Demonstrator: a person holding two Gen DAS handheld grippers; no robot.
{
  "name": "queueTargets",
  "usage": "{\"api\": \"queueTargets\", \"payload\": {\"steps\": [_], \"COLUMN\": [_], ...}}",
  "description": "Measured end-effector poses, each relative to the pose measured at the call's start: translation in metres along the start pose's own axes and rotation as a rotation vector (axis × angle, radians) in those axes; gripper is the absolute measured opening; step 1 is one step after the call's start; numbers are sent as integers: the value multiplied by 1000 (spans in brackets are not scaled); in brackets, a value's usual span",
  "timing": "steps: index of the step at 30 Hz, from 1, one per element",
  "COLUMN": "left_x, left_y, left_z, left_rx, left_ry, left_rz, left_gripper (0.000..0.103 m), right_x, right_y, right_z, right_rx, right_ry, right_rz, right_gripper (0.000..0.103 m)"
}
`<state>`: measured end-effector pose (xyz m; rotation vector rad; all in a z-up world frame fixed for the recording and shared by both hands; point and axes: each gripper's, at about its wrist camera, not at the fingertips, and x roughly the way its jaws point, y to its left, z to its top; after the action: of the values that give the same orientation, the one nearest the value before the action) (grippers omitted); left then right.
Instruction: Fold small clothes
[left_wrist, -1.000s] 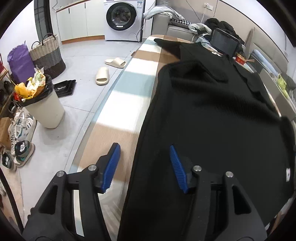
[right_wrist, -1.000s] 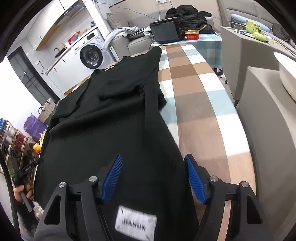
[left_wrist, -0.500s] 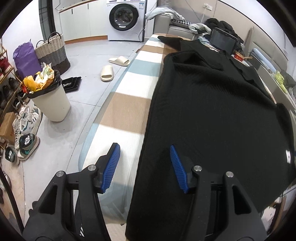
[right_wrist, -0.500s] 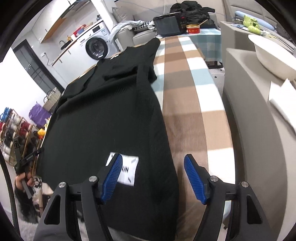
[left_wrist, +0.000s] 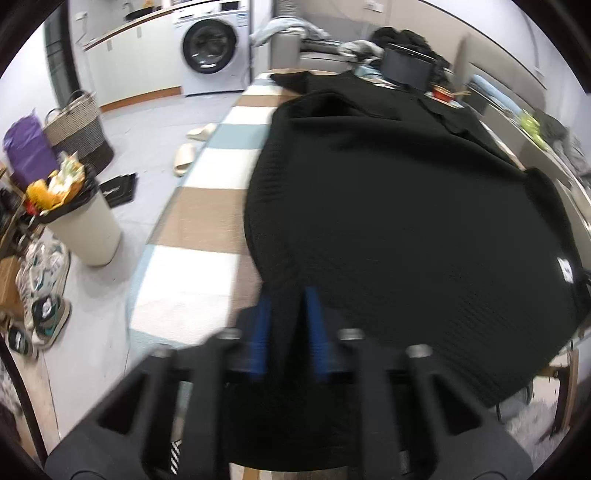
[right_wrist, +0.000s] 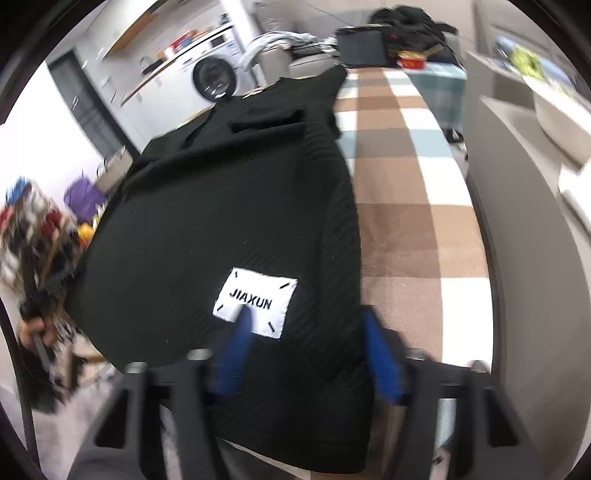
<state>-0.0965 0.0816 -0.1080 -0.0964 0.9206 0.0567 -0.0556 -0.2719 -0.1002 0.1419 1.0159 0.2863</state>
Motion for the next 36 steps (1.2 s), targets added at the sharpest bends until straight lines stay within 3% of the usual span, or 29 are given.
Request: {"api": "queueTargets", "payload": {"steps": [1,3,7,14,18,21,24,28,31,35,36], "left_x": [0,-1,-14,-57,-79,-93,-94,-75,-56,-40,-38], "left_y": [-1,-2,7,9,13,21,23,23,19,20,21], "left_z": [0,2,7,20,26,29,29,22,17,12,11], "left_rx": [4,-2,-44,-65,-76,-95,-91,-98,-89,-97,-104], "left_ry": [-2,-7,-40,-158,-210,-236,-228,-162,-123,-87,-76], "left_rz": [3,0,-42,-99,-103,-108,-101,-99,-72,-70,-63], "left_gripper": [6,5,5,5,5,5,5,5,5,5,5], "right_x": [1,2,-12,-63,-88,-95,-86,-47,-26,-14,-13], "right_y": [4,8,4,4,9,9,10,4,0,-9,-12], "right_z": [-1,-1,1,13,16,18,21,17,9,3,2], "right_rx": [-28,-59,-25,24,27,34,10,27,24,40,51], "right_ry": [1,3,-59,-265,-400,-434,-389,-208,-120,-41,-34], "right_rz": [-19,-41,33,233,311,328,256,194,159,147,145], "right_gripper": [21,10,8,6,4,4,4,4,5,20,33]}}
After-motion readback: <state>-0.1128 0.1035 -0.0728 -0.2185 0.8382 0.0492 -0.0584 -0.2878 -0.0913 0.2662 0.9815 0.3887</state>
